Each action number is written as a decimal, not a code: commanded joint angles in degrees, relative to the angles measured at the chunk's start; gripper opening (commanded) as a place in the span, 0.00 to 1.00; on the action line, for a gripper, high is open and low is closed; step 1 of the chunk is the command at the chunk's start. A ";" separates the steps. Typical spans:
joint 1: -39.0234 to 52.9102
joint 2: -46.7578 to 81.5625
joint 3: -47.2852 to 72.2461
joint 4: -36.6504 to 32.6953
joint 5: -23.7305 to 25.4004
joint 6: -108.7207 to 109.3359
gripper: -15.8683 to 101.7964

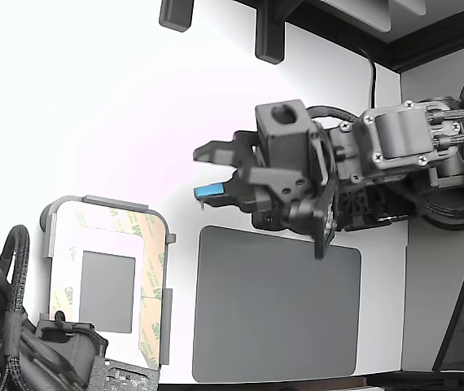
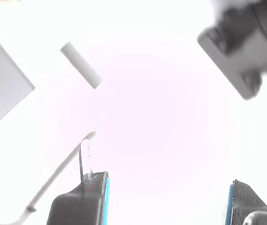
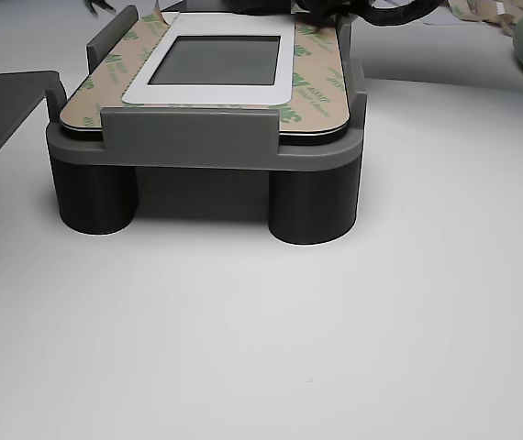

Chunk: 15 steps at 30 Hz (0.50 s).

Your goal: Peel off protective film from adhesive tape.

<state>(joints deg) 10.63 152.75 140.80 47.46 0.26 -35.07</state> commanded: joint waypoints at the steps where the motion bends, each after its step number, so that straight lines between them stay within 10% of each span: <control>1: -1.23 8.44 -0.18 2.11 1.49 33.05 0.98; 15: -21.88 16.52 10.46 7.65 -9.93 35.95 0.98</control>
<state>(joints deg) -9.76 167.96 152.49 55.63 -9.84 1.14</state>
